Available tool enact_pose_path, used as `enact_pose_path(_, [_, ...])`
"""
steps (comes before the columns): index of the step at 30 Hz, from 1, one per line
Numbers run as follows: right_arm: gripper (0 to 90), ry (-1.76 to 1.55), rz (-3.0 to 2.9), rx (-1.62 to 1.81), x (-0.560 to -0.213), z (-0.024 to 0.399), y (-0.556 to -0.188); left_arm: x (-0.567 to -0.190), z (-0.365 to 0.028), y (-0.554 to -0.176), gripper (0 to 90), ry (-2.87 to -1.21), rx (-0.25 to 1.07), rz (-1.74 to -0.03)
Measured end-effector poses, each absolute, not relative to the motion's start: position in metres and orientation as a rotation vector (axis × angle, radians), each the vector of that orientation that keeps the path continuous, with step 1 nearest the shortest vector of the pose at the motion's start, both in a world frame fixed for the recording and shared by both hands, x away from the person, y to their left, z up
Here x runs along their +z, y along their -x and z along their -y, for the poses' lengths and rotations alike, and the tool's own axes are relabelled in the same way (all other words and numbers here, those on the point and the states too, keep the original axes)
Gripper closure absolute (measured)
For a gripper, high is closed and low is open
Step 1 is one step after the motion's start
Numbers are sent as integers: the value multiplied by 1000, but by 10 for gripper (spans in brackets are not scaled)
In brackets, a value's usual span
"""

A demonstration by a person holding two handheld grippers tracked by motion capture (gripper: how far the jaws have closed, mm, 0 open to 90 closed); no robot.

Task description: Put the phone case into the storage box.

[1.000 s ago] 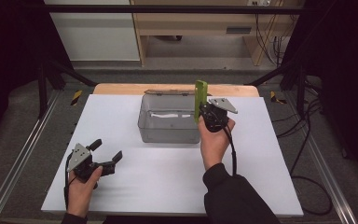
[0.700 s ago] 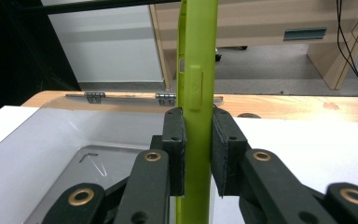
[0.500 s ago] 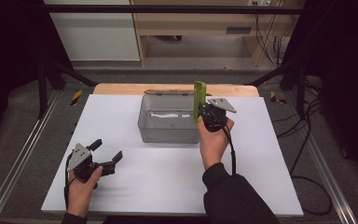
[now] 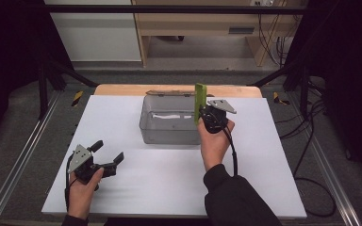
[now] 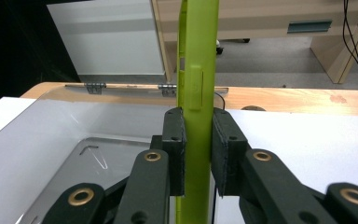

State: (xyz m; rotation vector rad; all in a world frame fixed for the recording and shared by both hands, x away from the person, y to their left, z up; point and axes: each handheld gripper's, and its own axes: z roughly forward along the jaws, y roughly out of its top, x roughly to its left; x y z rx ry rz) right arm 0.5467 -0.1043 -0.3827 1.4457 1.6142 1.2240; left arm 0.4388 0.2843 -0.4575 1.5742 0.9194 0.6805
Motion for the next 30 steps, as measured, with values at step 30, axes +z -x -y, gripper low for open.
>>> enact_pose_path(30, [773, -1485, -1666, 1169, -393, 102, -552, -458, -283, -439, 27, -1580, 678, -917])
